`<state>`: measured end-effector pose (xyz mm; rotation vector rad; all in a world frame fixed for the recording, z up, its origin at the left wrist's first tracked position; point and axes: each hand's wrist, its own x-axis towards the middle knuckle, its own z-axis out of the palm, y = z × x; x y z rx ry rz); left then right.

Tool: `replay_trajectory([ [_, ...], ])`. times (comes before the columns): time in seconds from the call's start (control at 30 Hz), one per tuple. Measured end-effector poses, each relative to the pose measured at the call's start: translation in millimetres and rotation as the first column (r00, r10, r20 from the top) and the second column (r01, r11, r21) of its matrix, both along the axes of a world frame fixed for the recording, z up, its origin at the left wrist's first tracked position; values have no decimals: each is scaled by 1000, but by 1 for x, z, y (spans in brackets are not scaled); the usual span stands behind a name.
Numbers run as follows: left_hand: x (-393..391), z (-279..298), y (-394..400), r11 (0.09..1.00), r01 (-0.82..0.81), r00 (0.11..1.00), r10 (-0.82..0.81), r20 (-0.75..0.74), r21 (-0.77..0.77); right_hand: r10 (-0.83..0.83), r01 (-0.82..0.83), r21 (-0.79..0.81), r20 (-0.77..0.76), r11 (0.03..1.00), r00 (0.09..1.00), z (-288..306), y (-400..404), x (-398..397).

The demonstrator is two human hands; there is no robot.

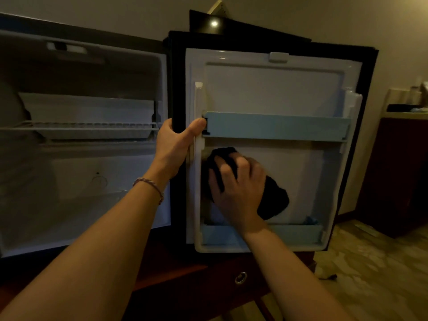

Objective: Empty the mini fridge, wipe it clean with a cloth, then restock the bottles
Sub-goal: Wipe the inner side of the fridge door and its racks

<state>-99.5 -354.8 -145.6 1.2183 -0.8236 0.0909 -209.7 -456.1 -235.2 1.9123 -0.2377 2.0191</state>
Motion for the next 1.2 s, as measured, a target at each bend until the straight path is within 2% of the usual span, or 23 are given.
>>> replay_trajectory([
  [0.1, -3, 0, 5, 999, 30, 1000, -30, -7, 32, 2, -3, -73, -21, 997, 1000, 8, 8, 3],
  [0.43, -3, -6, 14, 990, 35, 992, -51, 118, 138, 94, -98, -83, -45, 992, 994, 24, -13, 6],
  [0.67, 3, -7, 13, 986, 35, 990, -56, 127, 164, -72, 63, -160, -55, 985, 996, 26, -72, -28],
  [0.83, 2, -8, 11, 989, 18, 990, -38, 133, 149, -218, 219, 81, -17, 972, 976, 12, -126, -60],
  [0.93, 2, -8, 10, 988, 6, 990, -27, 136, 151, -239, 239, 135, -21, 961, 971, 5, -138, -66],
  [1.1, -1, -7, 9, 988, -25, 991, 4, 137, 152, -153, 114, 354, 83, 928, 985, -28, -129, -56],
  [1.2, -3, -7, 7, 987, -44, 990, 23, 136, 154, -109, 72, 439, 59, 896, 992, -44, -118, -51],
])
